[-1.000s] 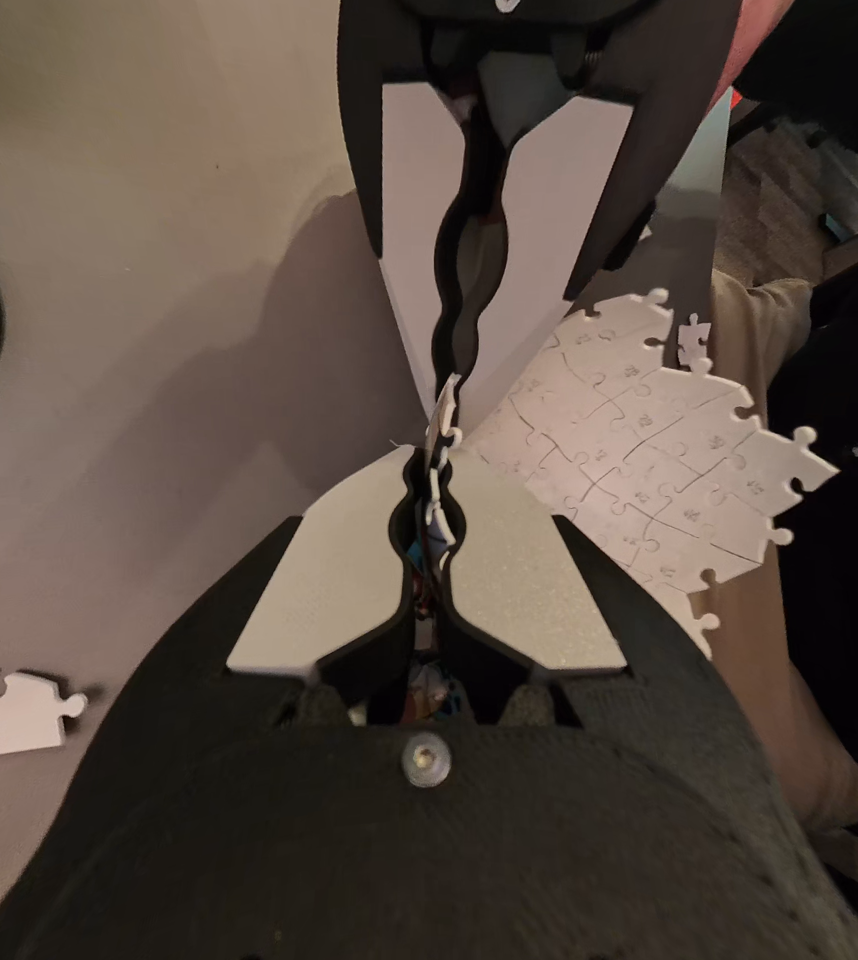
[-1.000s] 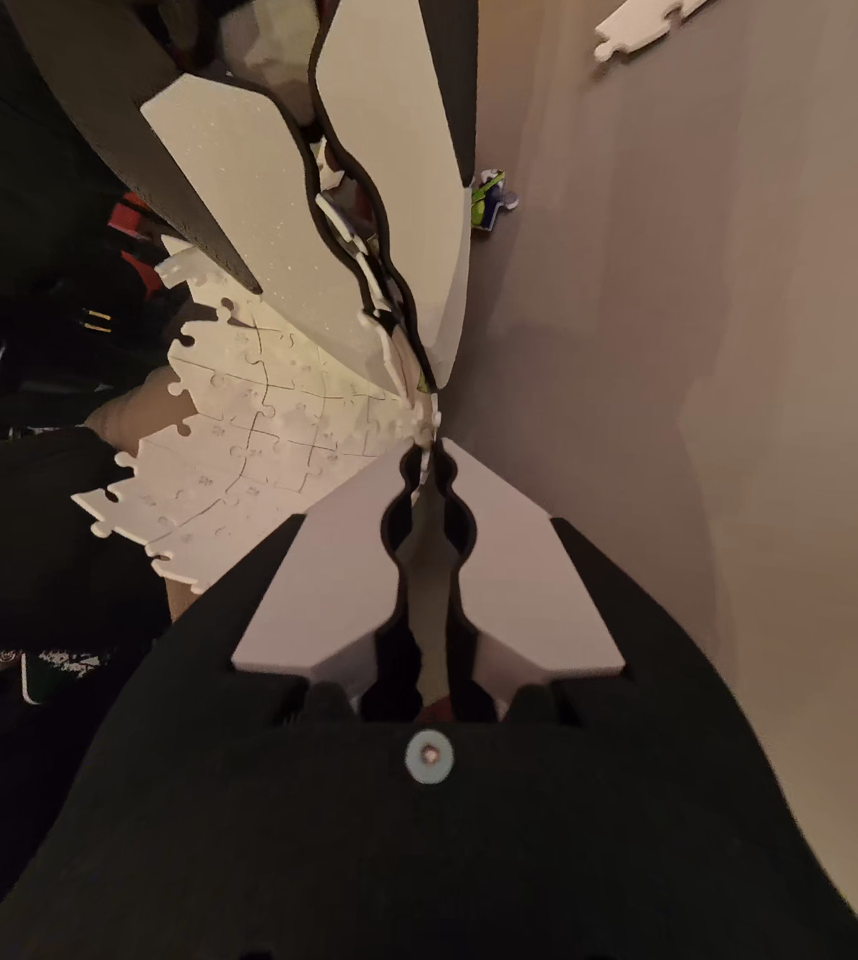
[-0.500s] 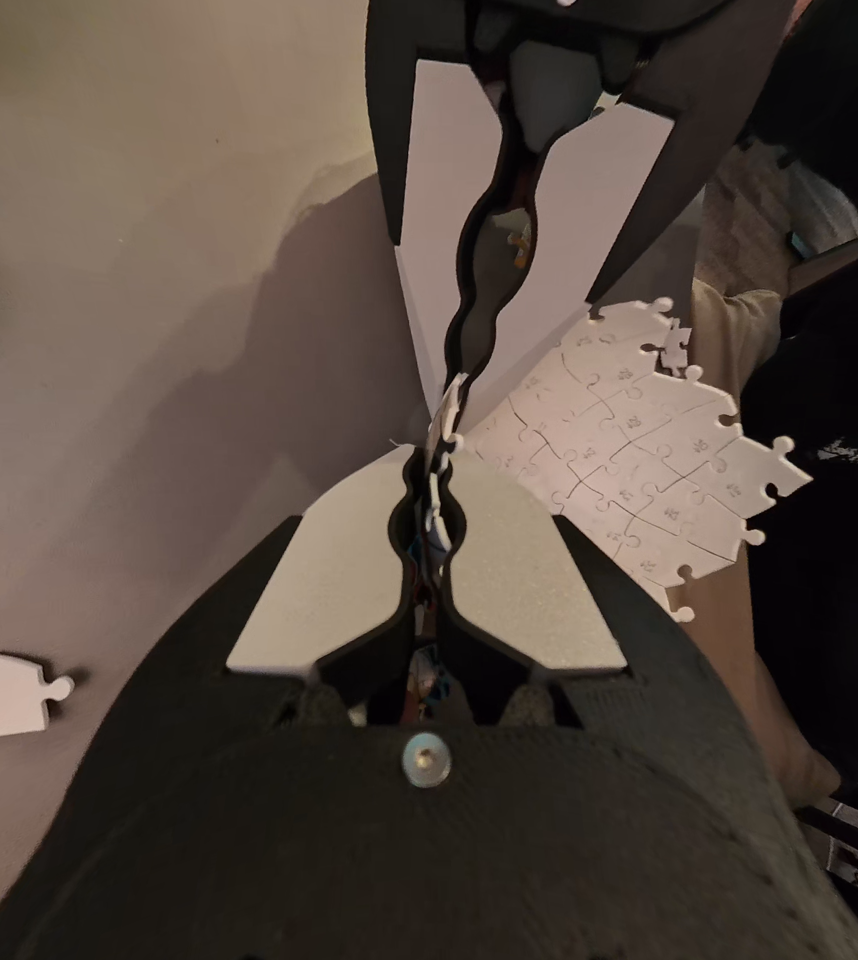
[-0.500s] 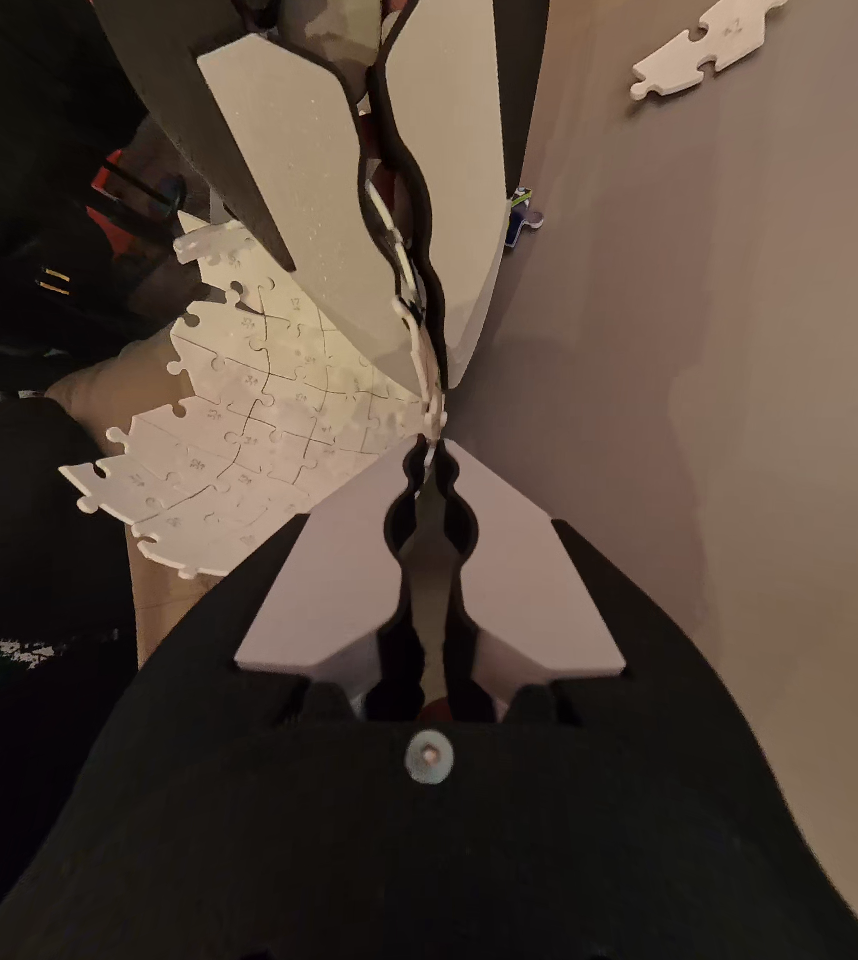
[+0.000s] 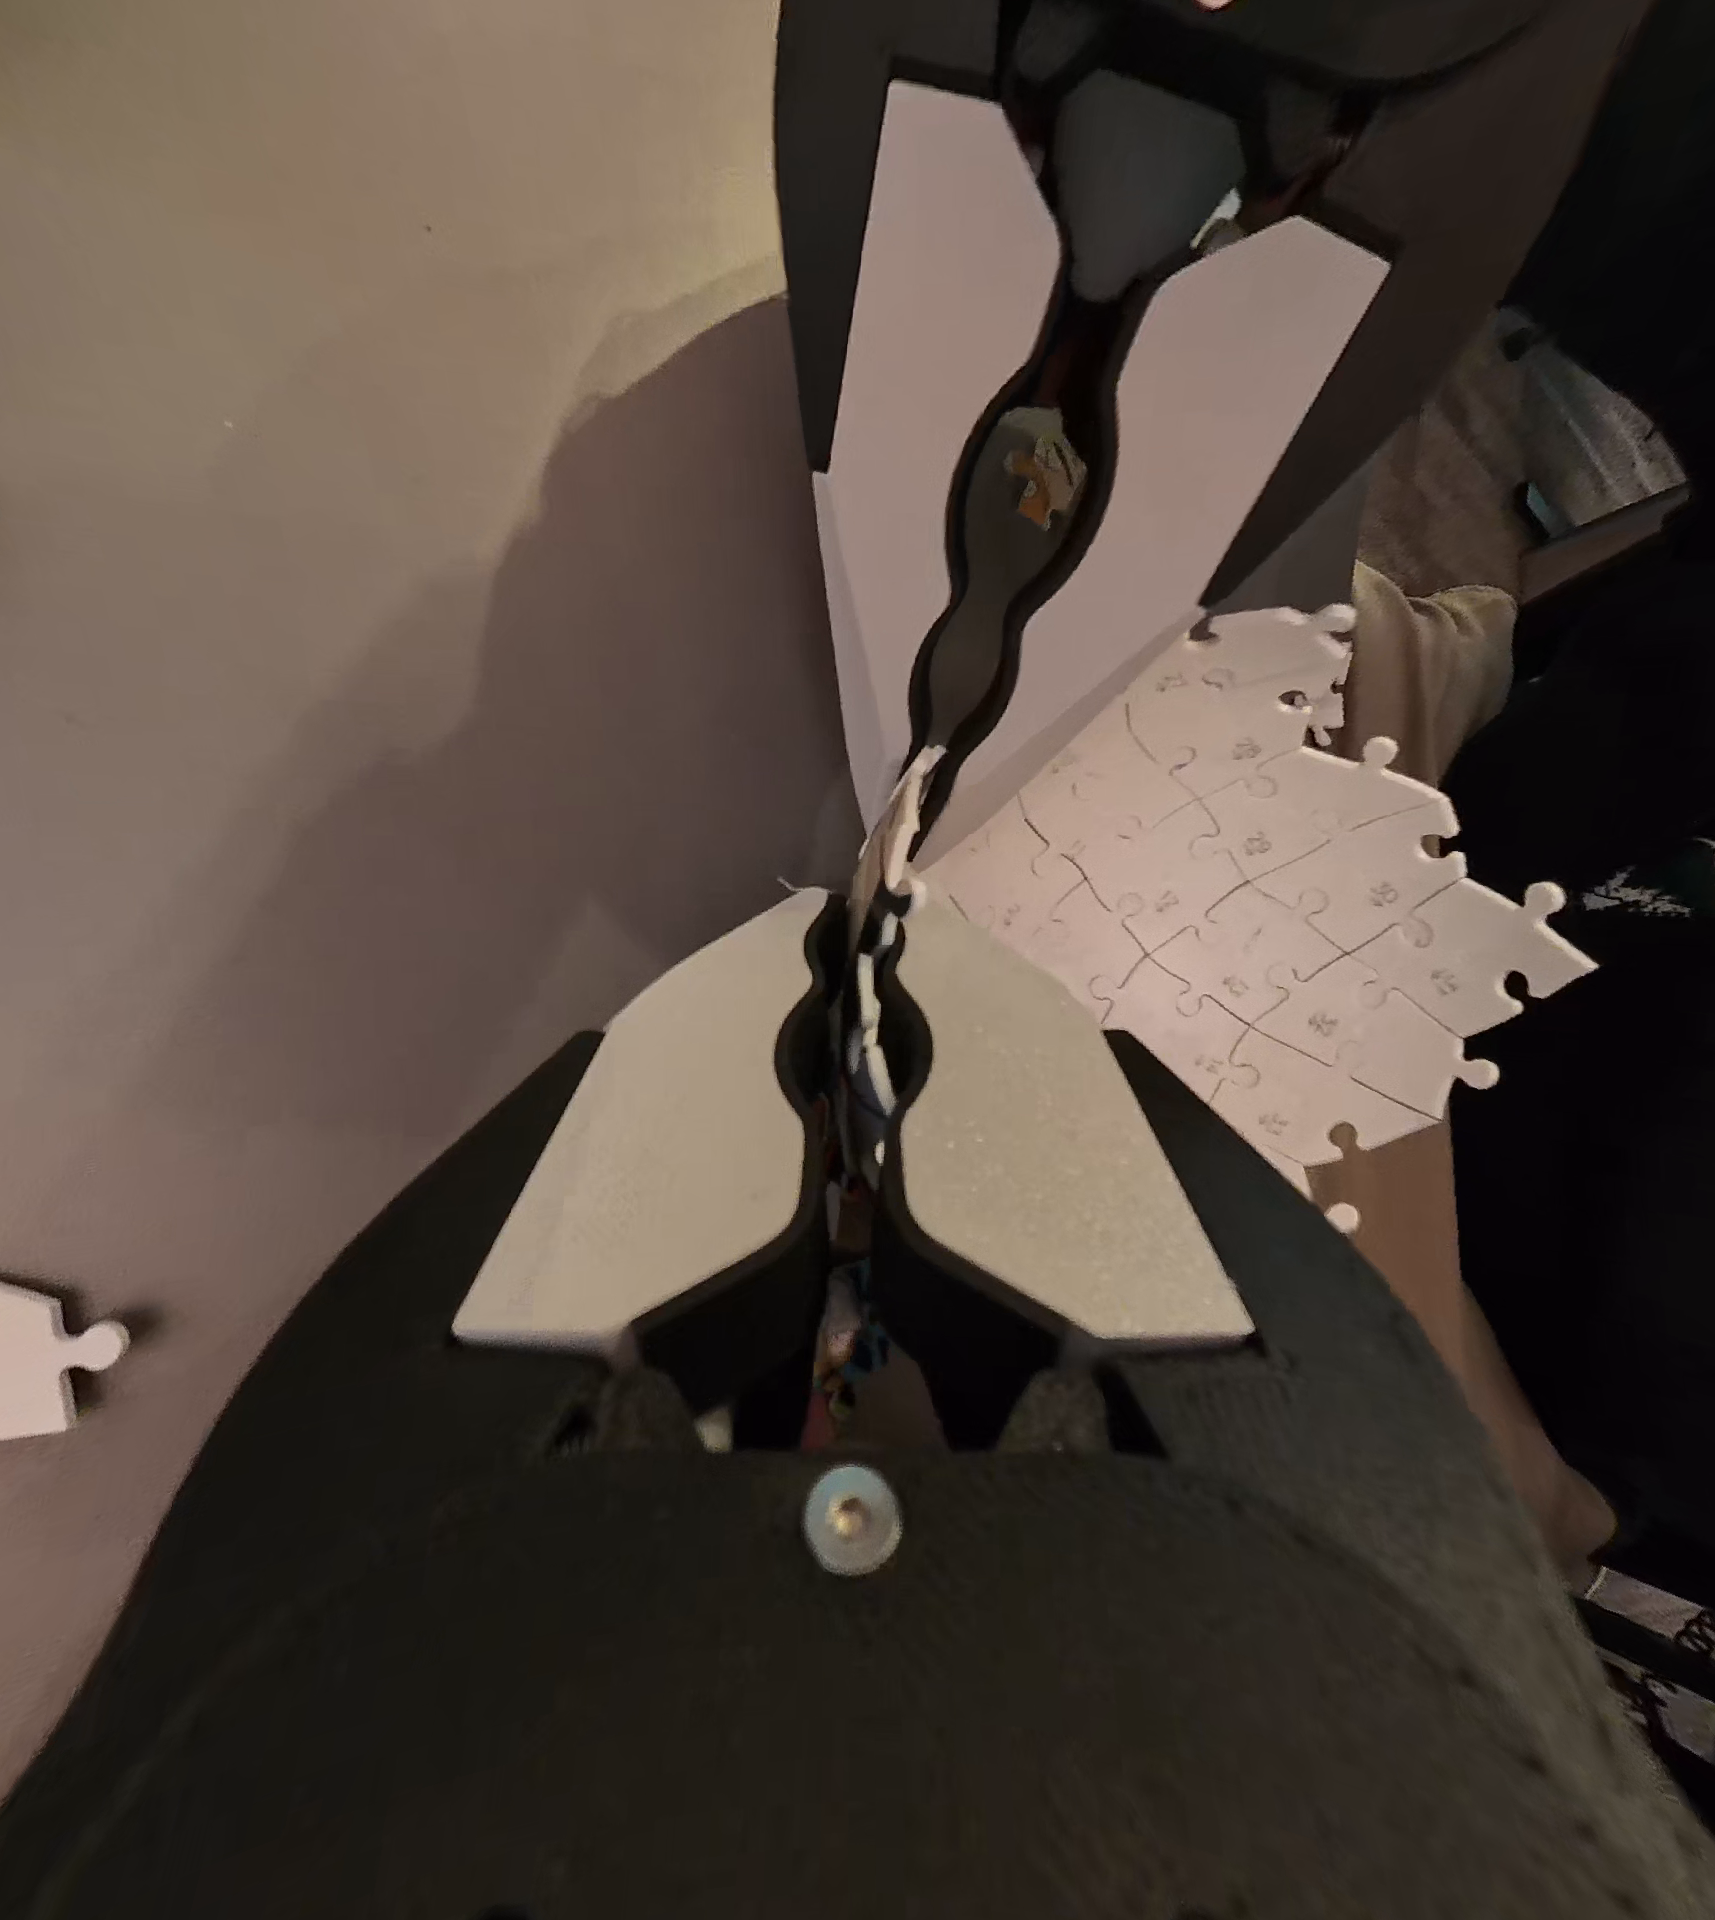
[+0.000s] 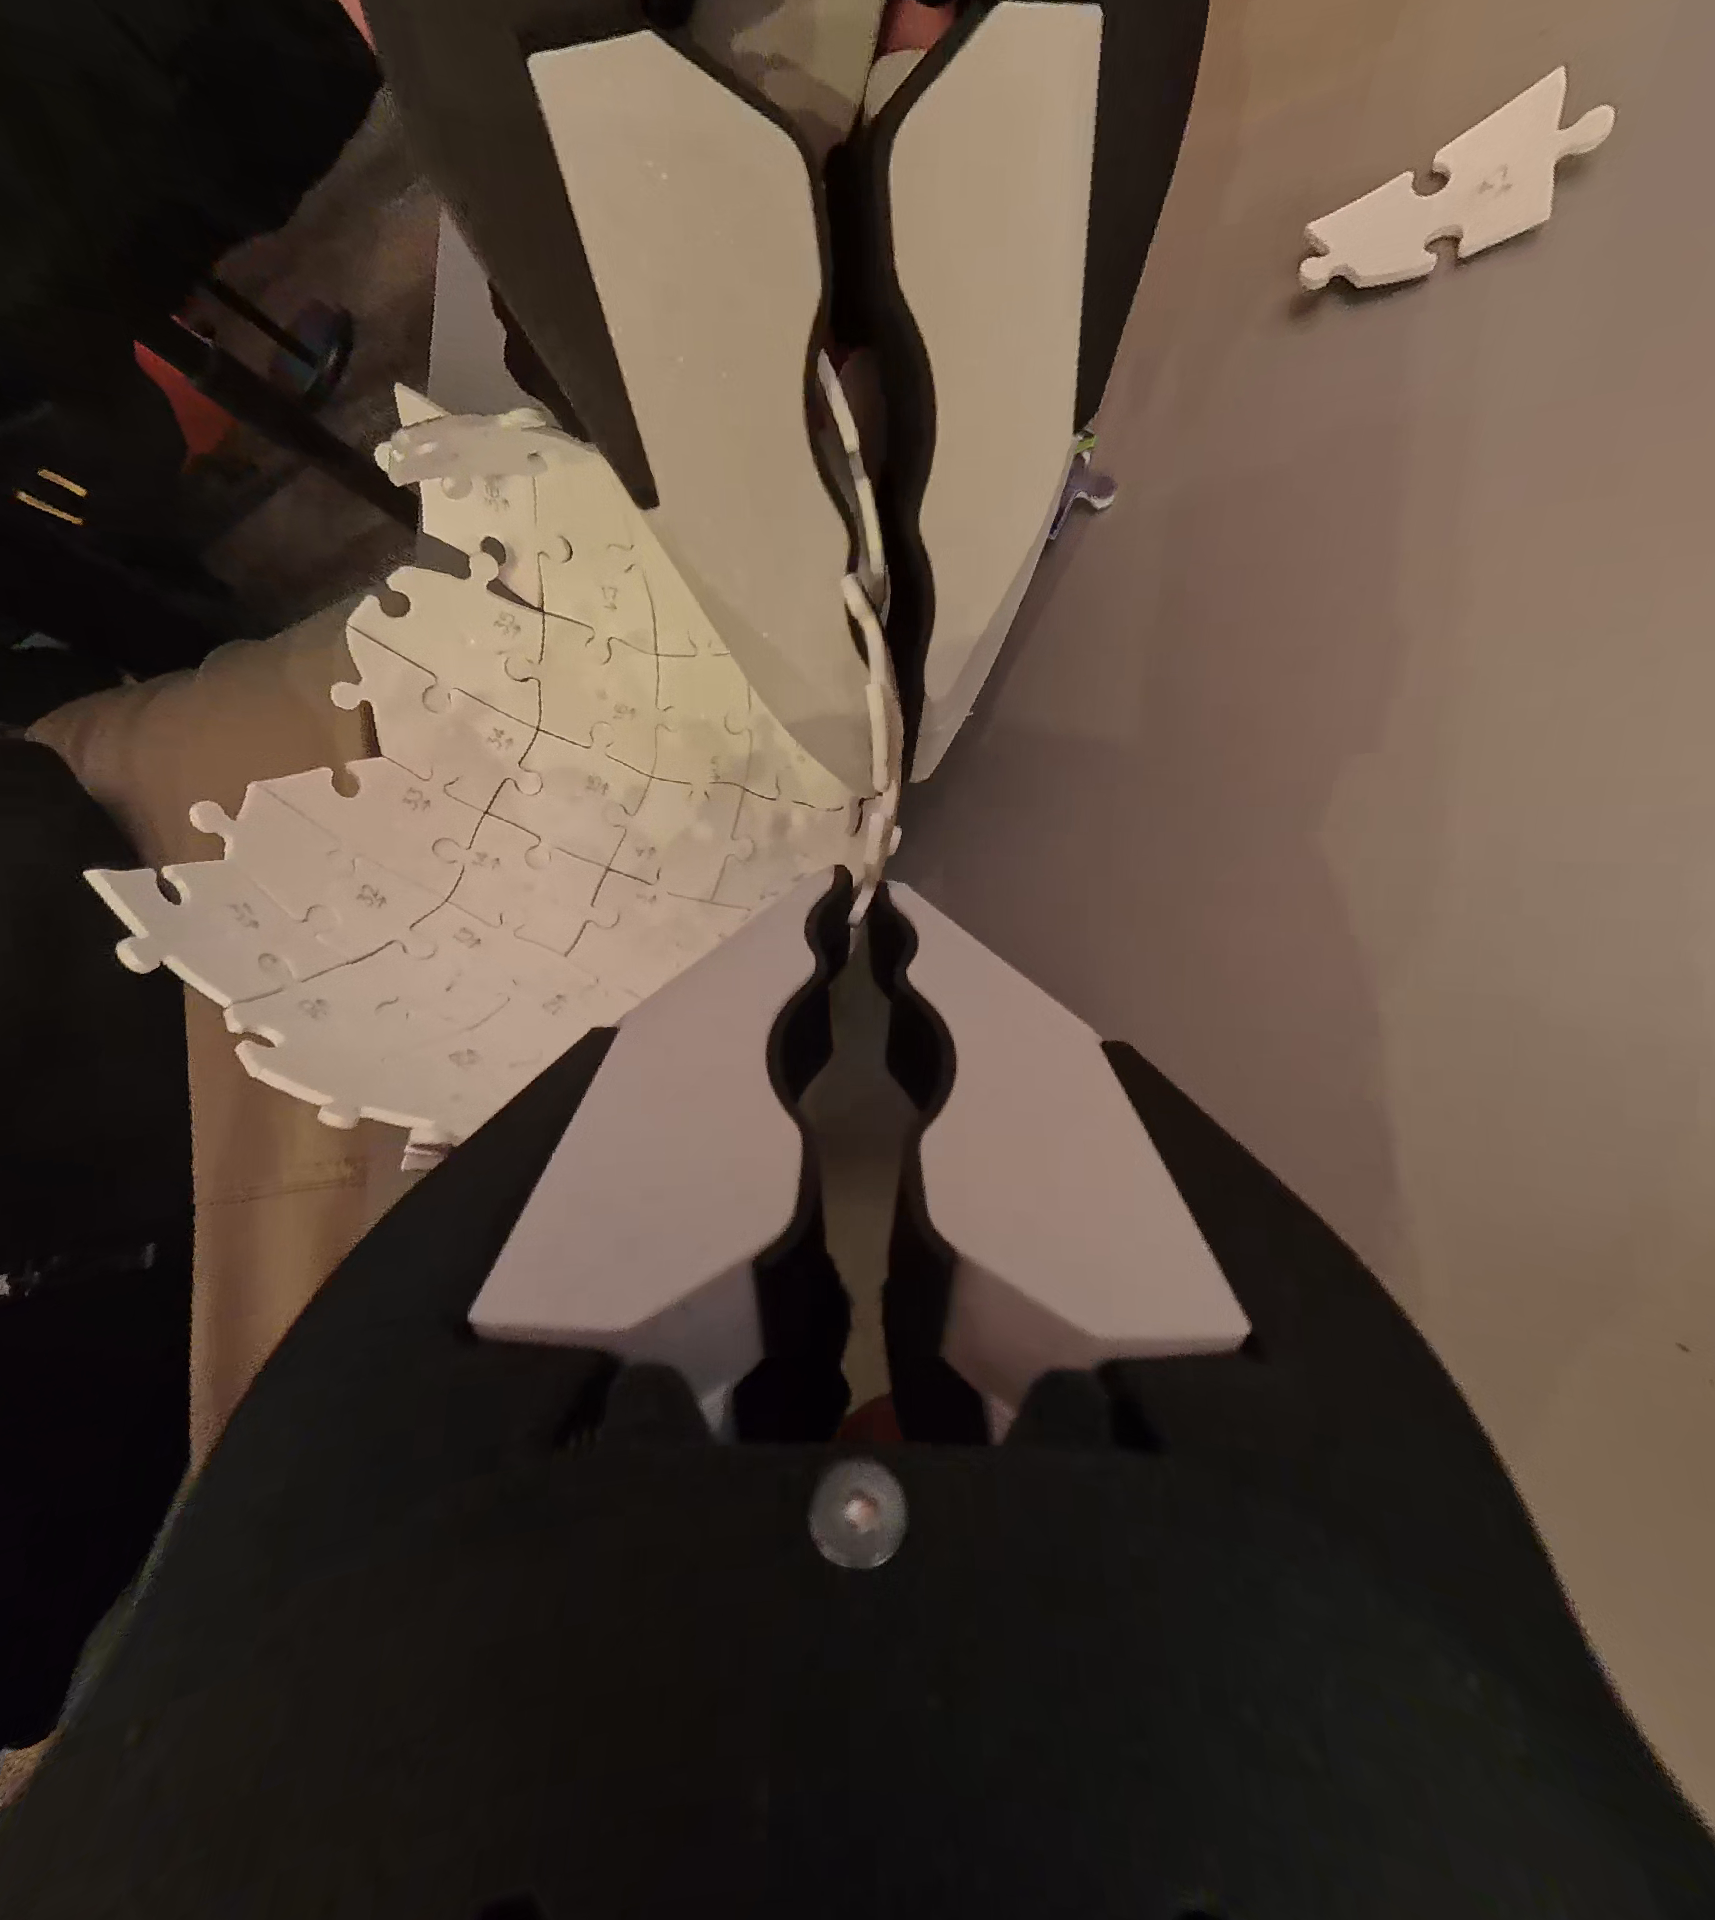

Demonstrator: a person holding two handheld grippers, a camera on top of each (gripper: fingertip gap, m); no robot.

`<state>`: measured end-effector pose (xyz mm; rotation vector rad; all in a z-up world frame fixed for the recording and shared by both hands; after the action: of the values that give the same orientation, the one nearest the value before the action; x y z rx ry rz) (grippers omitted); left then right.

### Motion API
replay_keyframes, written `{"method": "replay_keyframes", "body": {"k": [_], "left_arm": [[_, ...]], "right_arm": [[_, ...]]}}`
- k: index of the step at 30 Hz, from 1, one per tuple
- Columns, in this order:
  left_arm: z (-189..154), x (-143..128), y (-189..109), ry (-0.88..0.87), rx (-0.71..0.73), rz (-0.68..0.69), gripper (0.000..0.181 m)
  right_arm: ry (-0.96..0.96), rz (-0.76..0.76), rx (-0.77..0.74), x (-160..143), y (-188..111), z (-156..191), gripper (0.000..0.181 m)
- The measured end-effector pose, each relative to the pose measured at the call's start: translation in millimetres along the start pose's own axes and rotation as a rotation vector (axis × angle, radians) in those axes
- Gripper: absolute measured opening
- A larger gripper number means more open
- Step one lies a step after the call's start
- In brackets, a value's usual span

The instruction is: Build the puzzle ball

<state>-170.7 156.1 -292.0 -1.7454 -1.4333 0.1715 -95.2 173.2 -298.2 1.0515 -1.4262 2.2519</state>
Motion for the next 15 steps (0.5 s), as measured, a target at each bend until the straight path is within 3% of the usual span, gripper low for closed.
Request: {"method": "replay_keyframes", "body": {"k": [15], "left_arm": [[-1.2, -1.1, 0.0, -0.016, 0.023, 0.043, 0.003]], "right_arm": [[-0.067, 0.014, -0.021, 1.0, 2.3, 1.9, 0.001]]}}
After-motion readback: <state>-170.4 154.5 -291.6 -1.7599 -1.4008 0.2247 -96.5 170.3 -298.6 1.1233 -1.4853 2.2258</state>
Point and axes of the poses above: each gripper's, where its closed fingertips meet, y out along the fingers, x out of its top, z = x × y across the jaws, the point moved 5 cm from there along -y, back along the fingers, and after that the axes turned 15 degrees about -y, right-handed, at the moved point
